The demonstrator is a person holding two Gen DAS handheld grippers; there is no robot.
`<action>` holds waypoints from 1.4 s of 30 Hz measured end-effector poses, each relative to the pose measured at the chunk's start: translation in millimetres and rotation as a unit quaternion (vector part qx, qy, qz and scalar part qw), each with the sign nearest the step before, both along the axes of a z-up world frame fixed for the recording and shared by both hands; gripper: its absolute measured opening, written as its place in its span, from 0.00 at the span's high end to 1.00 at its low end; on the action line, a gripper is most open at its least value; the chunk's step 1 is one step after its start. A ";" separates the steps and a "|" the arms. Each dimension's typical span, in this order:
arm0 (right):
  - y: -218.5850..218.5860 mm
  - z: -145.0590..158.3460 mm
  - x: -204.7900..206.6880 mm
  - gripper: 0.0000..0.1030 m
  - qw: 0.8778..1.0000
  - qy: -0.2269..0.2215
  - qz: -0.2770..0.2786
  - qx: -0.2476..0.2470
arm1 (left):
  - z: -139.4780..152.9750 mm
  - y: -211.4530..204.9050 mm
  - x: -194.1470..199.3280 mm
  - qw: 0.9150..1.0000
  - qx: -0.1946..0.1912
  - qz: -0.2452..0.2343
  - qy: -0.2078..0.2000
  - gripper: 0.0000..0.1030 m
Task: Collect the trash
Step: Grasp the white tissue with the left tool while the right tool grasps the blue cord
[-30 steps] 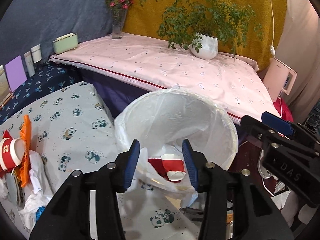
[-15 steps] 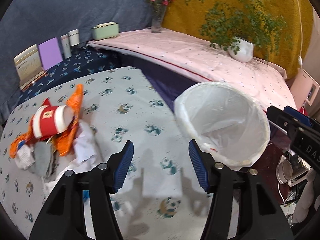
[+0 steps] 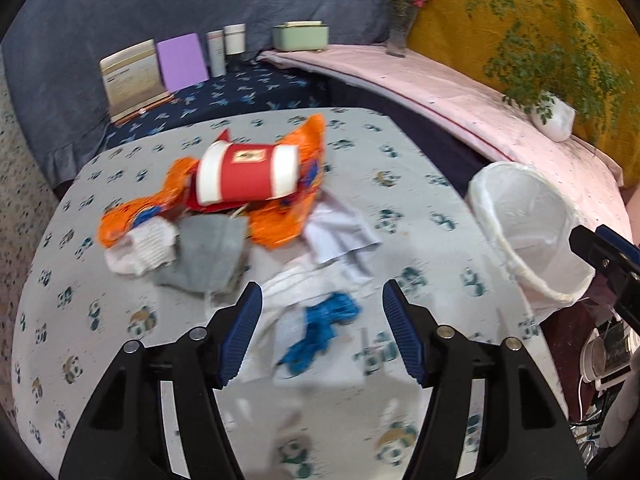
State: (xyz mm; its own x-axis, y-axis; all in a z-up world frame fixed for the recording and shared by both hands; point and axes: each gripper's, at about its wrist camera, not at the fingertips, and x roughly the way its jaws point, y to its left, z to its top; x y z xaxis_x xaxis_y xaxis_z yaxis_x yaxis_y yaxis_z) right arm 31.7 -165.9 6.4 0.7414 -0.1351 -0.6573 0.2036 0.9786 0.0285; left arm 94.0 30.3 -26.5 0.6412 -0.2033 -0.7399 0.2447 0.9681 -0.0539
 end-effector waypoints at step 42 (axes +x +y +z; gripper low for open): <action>95.1 -71.1 48.1 0.96 0.990 0.071 0.099 0.072 | -20.2 56.2 7.3 1.000 -0.010 0.012 0.014 0.42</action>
State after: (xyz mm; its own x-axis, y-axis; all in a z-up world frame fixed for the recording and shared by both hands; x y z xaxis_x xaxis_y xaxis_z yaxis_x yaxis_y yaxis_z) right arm 79.8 -70.8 -64.7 0.6421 0.1068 -0.7592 0.0200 0.9876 0.1559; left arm 101.3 86.6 -46.7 0.6258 -0.2031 -0.7531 0.2196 0.9723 -0.0798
